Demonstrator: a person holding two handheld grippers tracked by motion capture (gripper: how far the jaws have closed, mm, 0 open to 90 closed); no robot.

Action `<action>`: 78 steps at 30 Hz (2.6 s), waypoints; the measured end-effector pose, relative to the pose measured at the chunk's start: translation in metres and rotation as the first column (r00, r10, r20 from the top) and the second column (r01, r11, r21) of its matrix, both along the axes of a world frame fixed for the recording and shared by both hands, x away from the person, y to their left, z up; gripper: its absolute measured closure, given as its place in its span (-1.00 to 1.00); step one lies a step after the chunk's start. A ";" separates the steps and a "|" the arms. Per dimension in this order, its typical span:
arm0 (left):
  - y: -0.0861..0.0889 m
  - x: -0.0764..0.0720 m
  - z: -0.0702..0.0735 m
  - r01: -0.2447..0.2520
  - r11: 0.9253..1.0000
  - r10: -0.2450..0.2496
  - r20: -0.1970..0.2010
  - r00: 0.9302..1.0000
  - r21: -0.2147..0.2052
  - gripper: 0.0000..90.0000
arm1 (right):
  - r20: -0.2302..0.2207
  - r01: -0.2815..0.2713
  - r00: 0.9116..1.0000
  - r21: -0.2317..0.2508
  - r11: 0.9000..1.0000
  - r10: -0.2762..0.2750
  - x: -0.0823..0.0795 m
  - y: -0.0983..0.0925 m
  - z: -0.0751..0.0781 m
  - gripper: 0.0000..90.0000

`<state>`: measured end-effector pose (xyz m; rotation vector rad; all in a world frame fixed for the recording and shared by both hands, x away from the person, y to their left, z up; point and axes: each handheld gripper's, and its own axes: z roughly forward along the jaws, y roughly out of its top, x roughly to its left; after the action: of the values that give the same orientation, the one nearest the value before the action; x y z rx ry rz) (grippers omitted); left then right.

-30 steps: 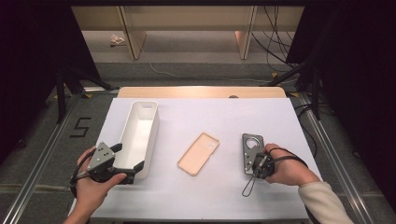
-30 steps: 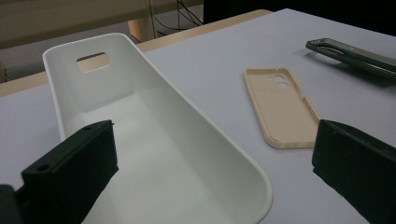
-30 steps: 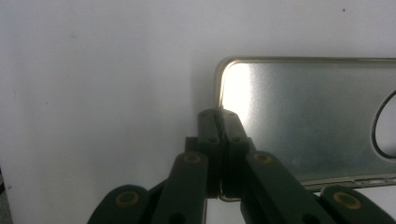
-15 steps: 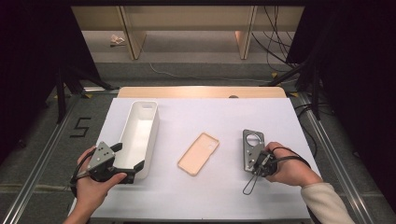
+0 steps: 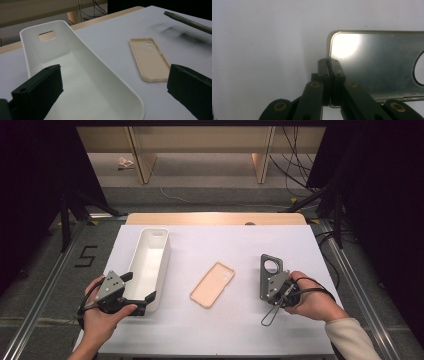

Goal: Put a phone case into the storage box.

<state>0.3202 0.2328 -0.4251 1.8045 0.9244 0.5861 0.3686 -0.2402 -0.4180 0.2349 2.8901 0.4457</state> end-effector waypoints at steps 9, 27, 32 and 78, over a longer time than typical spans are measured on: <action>0.000 0.000 0.000 -0.001 1.000 0.001 0.001 1.000 -0.004 -1.00 | 0.018 0.001 1.000 0.038 0.999 -0.002 0.000 0.002 0.002 1.00; 0.001 0.002 0.003 -0.006 1.000 0.006 0.010 1.000 -0.005 -1.00 | 0.087 -0.001 0.996 0.120 0.993 -0.010 -0.001 0.008 0.003 1.00; 0.000 0.002 0.004 -0.002 1.000 0.002 0.014 1.000 -0.011 -1.00 | 0.108 -0.012 0.994 0.125 0.992 -0.002 -0.002 0.012 0.002 1.00; -0.047 0.039 0.030 0.045 0.999 -0.045 -0.036 0.998 0.019 -0.98 | 0.212 -0.116 0.976 0.266 0.957 0.059 -0.014 0.054 -0.001 1.00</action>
<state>0.3594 0.1860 -0.3948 1.8543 0.9027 0.5377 0.3543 -0.1860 -0.4191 0.0963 2.6401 0.8410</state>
